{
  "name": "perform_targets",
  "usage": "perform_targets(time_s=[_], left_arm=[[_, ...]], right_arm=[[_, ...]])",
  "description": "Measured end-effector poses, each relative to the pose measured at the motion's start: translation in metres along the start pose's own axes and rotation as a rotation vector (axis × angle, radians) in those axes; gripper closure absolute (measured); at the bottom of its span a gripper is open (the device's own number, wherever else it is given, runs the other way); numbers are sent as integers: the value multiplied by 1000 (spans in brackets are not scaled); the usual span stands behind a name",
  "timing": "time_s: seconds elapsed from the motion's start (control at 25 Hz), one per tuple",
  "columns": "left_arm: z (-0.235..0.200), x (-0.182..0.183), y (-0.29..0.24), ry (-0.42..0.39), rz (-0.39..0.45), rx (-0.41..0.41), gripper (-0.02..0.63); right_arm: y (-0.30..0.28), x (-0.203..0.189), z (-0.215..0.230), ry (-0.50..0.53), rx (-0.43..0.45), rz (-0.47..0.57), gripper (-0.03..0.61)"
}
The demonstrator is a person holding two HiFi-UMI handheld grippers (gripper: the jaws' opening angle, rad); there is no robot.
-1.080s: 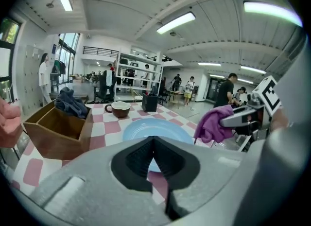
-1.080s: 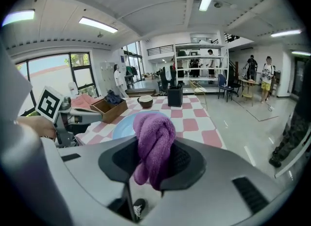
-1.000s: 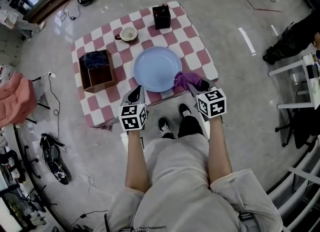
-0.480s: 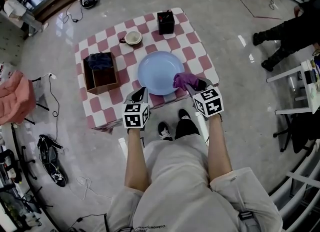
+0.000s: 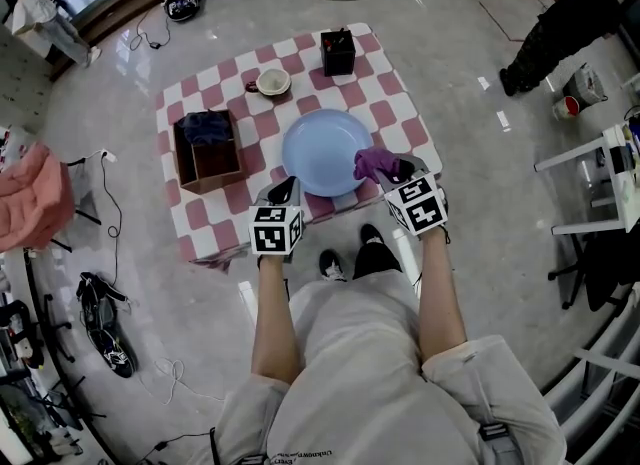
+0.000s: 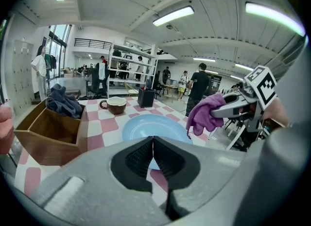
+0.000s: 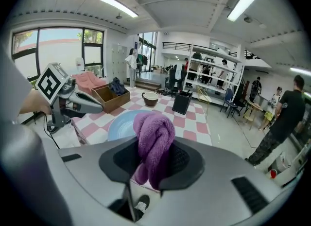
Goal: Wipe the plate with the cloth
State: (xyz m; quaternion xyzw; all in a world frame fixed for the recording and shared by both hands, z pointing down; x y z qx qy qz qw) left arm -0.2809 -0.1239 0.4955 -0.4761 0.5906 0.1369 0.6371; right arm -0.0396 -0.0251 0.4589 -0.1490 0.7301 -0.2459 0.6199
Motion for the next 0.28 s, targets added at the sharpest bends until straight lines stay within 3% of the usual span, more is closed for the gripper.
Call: perform_targets(time_s=[0.28], left_arm=[[2, 1, -1, -21, -9, -6, 603]], right_arm=[[-2, 4, -6, 28, 15, -12, 456]])
Point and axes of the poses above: the fingertips, and each gripper's own axes: y backward along the fingers, z to its right, x out of its top, the point moved 9 cm from there along y, backward along the fingers, and after that the axes turned 7 degrees about z, right-handed, at the moved point
